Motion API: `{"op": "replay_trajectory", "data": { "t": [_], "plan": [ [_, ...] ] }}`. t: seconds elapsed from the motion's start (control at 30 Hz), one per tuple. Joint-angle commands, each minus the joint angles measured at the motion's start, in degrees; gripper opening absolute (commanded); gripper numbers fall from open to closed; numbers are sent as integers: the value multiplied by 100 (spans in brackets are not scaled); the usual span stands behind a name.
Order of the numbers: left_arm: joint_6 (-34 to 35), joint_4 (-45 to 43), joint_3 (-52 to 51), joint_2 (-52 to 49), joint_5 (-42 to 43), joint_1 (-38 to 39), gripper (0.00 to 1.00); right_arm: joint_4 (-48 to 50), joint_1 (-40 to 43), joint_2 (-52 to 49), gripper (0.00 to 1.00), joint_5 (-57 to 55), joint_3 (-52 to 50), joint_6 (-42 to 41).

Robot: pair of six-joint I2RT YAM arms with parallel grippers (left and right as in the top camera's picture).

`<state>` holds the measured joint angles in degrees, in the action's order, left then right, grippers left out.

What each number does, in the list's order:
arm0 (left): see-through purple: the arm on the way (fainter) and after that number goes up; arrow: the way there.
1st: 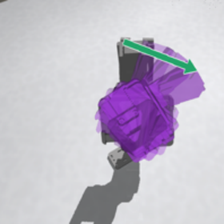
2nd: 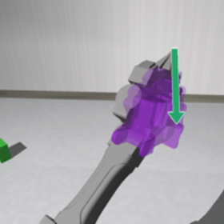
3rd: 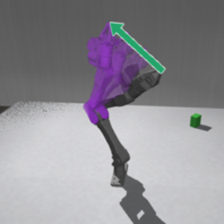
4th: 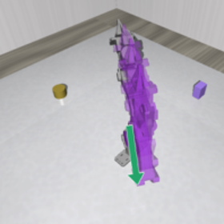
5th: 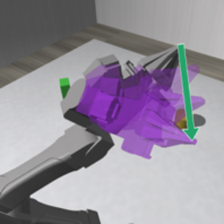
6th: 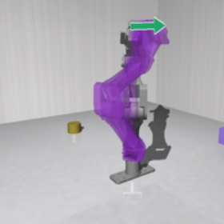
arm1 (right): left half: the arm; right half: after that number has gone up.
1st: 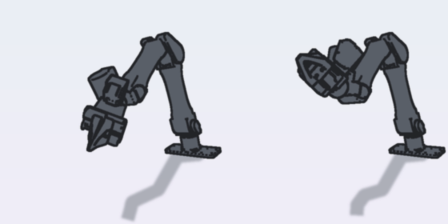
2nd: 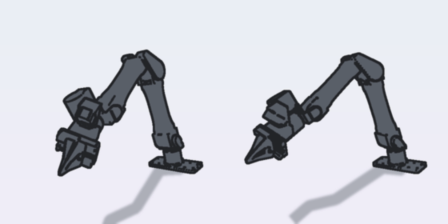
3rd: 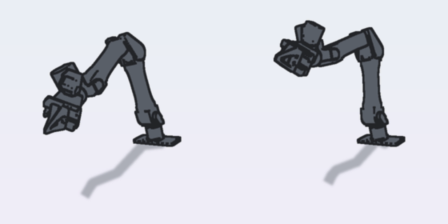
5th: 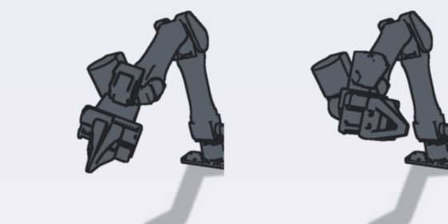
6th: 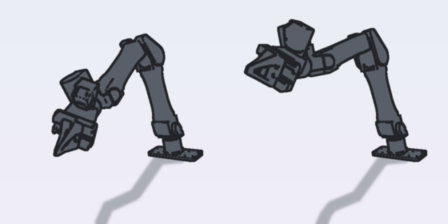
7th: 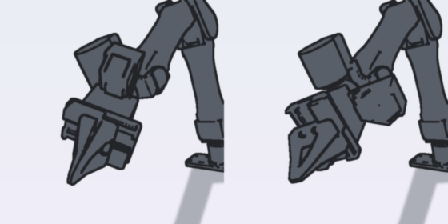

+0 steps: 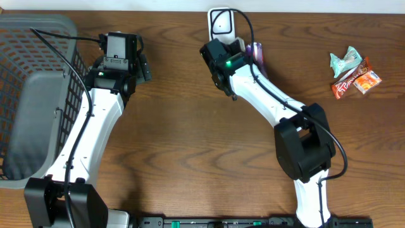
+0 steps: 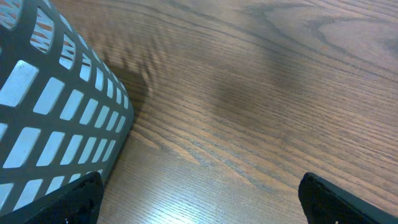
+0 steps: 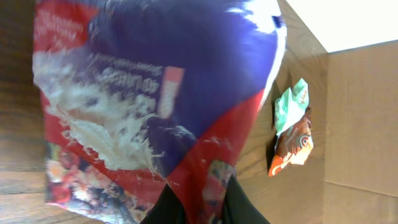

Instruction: Scan the item barcode

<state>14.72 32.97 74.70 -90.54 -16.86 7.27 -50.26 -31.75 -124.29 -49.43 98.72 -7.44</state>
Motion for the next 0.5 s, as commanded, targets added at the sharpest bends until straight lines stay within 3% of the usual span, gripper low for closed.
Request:
{"op": "replay_trajectory", "data": {
  "t": [0.0, 0.13, 0.23, 0.37, 0.47],
  "plan": [
    [-74, 0, 33, -11, -74, -13, 99, -9, -205, -87, 3, -227, -48, -149],
    [-74, 0, 33, -11, -74, -13, 99, 63, -678, -87, 19, 76, -48, -149],
    [-74, 0, 33, -11, -74, -13, 99, 264, -992, -87, 22, 540, -48, -151],
    [-74, 0, 33, -11, -74, -13, 99, 774, -1342, -87, 57, 1045, -48, -153],
    [-74, 0, 33, -11, -74, -13, 99, 981, -1443, -83, 66, 1040, -46, -153]
  ]
}}
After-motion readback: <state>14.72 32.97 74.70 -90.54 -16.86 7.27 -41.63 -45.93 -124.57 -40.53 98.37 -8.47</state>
